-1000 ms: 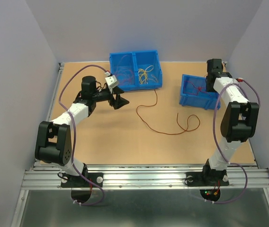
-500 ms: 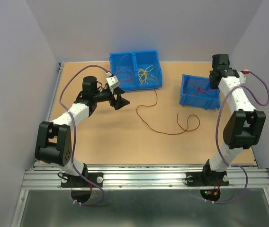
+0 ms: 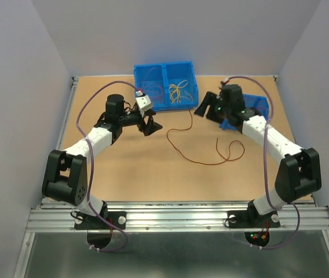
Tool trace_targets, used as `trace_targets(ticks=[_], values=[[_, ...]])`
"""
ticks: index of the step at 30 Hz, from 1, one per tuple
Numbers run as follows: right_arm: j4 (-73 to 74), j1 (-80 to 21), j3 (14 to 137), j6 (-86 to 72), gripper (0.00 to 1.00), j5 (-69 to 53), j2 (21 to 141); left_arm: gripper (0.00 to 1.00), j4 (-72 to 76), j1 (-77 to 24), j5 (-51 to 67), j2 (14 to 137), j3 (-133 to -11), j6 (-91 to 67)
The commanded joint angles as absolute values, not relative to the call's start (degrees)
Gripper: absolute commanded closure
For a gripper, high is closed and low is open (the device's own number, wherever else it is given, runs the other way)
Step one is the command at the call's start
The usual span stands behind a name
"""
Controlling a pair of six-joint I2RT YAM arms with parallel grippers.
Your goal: Untangle the cables
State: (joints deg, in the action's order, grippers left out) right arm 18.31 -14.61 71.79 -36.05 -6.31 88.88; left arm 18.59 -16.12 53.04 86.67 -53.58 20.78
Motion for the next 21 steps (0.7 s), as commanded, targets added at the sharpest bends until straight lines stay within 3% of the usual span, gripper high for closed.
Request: trace_targets(ticks=[1,5,8,11,21], values=[[15.02,-21.44,64.88,-26.11,0.28,-3.90,83.86,0.16,19.34,-16.61,51.60,83.85,-53.17,21.97],[18.02,-21.88,58.20,-29.08,0.25,9.28,77.28,0.12,18.02,-17.84,46.60,84.73,-54.22,22.50],[18.28,-21.88,53.35,-33.83,0.00,18.71,71.73,0.09,18.02,-18.28,45.27,84.90,-54.05,22.94],[17.84,-21.88,50.89,-34.01,0.00,20.91,68.30,0.01,17.93,-19.33,43.52,85.78,-54.14,23.64],[18.19,-21.88,48.52,-32.87,0.00,27.60,73.04,0.01,14.95,-25.57,32.79,89.46,-55.63,26.72]])
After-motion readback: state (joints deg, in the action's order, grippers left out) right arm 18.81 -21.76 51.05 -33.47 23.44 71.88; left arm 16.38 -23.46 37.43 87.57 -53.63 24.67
